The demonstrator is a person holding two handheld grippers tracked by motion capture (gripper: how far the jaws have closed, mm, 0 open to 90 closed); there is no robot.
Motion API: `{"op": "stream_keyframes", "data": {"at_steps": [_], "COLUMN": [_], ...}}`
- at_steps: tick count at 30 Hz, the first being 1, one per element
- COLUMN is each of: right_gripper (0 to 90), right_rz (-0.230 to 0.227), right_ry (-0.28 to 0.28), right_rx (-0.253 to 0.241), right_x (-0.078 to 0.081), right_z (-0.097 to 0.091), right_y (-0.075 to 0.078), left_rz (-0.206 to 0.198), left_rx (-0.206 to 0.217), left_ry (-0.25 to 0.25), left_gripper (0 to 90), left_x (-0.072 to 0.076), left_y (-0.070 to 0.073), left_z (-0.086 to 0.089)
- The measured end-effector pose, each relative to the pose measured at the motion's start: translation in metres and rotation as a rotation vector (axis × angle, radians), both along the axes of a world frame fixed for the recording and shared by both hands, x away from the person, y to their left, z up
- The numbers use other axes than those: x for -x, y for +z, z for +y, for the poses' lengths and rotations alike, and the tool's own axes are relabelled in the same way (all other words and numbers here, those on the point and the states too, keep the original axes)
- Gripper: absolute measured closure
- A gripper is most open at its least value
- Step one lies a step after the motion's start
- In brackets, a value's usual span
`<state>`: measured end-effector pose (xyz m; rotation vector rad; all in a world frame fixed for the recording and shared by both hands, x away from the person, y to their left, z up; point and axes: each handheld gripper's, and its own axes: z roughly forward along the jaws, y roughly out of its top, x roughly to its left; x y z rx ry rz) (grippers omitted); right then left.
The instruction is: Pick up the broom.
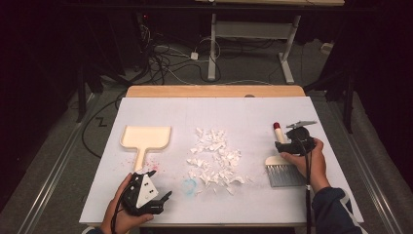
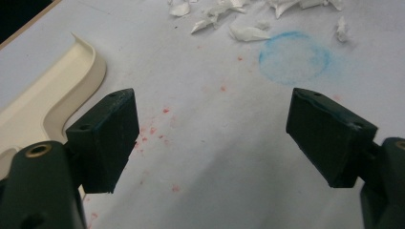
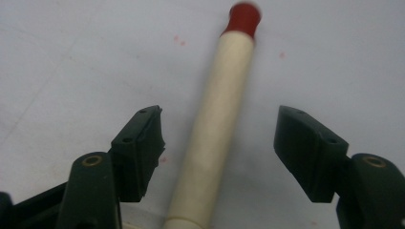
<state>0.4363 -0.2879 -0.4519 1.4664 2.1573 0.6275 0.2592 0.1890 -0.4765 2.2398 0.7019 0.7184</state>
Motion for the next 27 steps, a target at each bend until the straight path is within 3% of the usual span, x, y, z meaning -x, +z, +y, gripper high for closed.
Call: {"op": "stream_keyframes", "data": {"at_steps": [2,3,4,5,9,13,20,25,26,27], "right_gripper": [43.4,46.8,49.5,49.5,64.4,71.2,71.4,71.5,71.5,71.5], "right_rz": [0.039,0.056,0.059,0.059,0.04,0.018,-0.007,-0.069,-0.107,-0.107], "right_ry": [-0.019,-0.022,-0.018,-0.018,-0.016,-0.001,-0.003,0.001,-0.005,-0.005], "right_rx": [-0.01,-0.051,-0.057,-0.057,-0.065,-0.072,-0.078,-0.094,-0.101,-0.101], "right_x": [-0.004,-0.006,-0.007,-0.007,-0.006,-0.003,0.001,0.01,0.014,0.014], "right_z": [0.0,-0.003,-0.004,-0.004,-0.004,-0.003,-0.003,-0.008,-0.01,-0.01], "right_y": [-0.006,-0.006,-0.006,-0.006,-0.006,-0.008,-0.008,0.006,0.013,0.013], "left_rz": [0.001,0.002,0.006,0.011,0.014,0.017,0.022,0.022,0.021,0.019], "left_rx": [-0.004,-0.003,-0.007,-0.012,-0.017,-0.02,-0.027,-0.013,-0.012,-0.01], "left_ry": [-0.005,-0.006,-0.009,-0.011,-0.018,-0.024,-0.037,-0.044,-0.045,-0.044], "left_gripper": [17.7,17.7,17.7,17.7,17.7,17.7,17.7,17.8,17.5,17.5], "left_x": [0.001,0.001,0.001,0.001,0.001,0.001,0.001,0.001,0.001,0.001], "left_y": [0.0,0.0,-0.001,-0.001,-0.001,-0.001,-0.001,-0.001,0.0,0.0], "left_z": [0.0,0.0,0.001,0.001,-0.001,-0.003,-0.006,-0.005,-0.005,-0.006]}}
